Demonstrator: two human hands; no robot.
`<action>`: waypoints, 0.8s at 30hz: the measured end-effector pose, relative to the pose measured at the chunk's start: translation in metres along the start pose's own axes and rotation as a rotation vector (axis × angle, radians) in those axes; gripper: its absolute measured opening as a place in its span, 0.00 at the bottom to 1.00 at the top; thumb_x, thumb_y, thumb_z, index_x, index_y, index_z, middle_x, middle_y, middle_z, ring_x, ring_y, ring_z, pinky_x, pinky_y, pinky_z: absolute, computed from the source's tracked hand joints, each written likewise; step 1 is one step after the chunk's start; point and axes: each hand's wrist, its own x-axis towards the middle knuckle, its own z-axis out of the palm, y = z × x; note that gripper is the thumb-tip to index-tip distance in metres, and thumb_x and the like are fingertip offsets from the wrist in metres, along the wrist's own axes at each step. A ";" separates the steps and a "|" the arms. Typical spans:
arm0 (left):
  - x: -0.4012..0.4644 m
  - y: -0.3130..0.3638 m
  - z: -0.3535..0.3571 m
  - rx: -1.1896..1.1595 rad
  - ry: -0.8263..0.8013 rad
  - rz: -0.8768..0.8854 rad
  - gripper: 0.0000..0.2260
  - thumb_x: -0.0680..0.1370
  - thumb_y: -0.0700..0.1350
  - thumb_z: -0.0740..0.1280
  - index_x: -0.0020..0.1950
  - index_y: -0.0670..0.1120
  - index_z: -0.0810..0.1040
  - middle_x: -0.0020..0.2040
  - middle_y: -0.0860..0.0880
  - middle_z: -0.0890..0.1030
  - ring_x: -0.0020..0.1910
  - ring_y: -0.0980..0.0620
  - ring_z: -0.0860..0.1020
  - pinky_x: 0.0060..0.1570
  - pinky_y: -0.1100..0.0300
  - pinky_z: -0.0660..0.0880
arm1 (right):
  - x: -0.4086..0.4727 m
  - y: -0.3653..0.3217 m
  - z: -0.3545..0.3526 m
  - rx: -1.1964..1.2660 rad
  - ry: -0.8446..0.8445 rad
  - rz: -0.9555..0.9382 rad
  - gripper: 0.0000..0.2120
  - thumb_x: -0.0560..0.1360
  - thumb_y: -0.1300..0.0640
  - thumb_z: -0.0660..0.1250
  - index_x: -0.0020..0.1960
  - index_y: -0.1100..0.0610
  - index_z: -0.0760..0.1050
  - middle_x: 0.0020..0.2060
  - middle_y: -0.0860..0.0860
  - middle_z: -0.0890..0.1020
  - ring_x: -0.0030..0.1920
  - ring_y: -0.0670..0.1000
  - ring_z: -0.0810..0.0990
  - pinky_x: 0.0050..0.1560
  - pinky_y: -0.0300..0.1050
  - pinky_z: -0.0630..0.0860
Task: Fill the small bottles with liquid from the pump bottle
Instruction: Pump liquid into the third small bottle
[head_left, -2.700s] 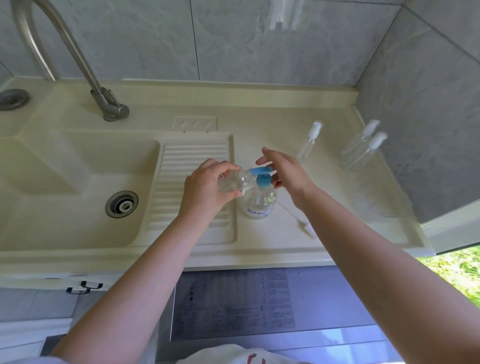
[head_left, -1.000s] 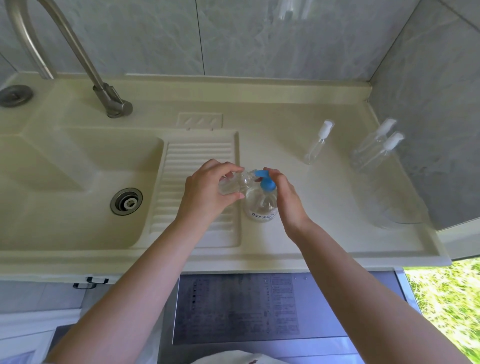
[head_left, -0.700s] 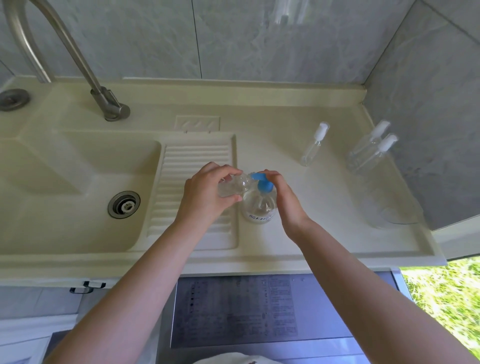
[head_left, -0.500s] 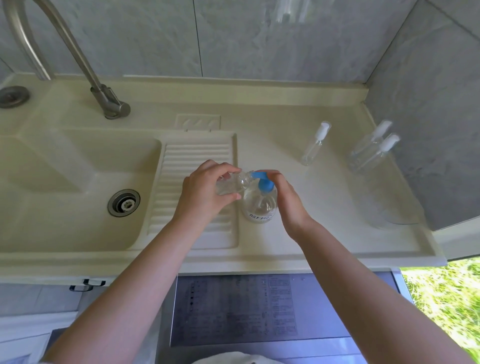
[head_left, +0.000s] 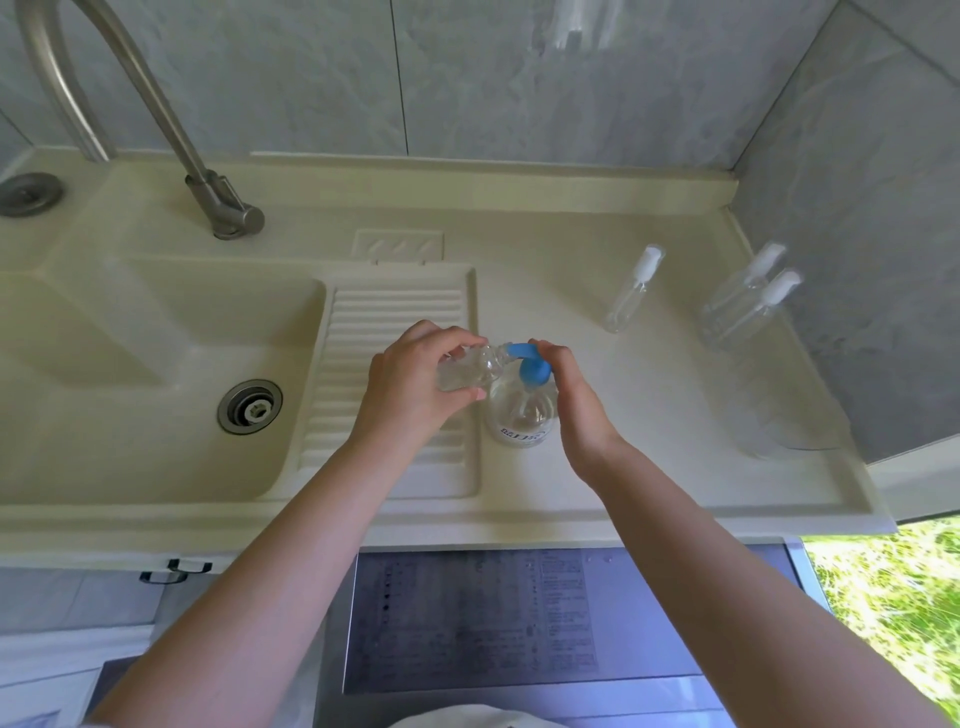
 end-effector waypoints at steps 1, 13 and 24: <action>0.000 0.000 0.000 0.001 0.001 0.000 0.24 0.61 0.46 0.81 0.55 0.59 0.81 0.46 0.57 0.76 0.44 0.62 0.77 0.53 0.49 0.77 | 0.000 0.000 0.000 -0.008 -0.002 -0.022 0.19 0.81 0.41 0.55 0.69 0.45 0.71 0.67 0.46 0.72 0.64 0.44 0.71 0.48 0.32 0.63; 0.000 0.000 0.004 0.009 -0.008 0.014 0.24 0.61 0.46 0.81 0.55 0.58 0.81 0.46 0.57 0.76 0.45 0.59 0.78 0.53 0.49 0.77 | 0.002 -0.002 -0.005 -0.023 -0.053 -0.042 0.20 0.82 0.45 0.54 0.71 0.45 0.71 0.71 0.40 0.67 0.68 0.42 0.64 0.62 0.41 0.57; -0.001 -0.005 0.006 0.007 -0.025 0.030 0.24 0.61 0.49 0.79 0.56 0.60 0.80 0.46 0.58 0.75 0.47 0.59 0.78 0.52 0.48 0.78 | 0.009 0.008 -0.004 -0.118 -0.070 -0.135 0.17 0.78 0.40 0.52 0.56 0.39 0.79 0.64 0.31 0.68 0.75 0.40 0.57 0.75 0.48 0.49</action>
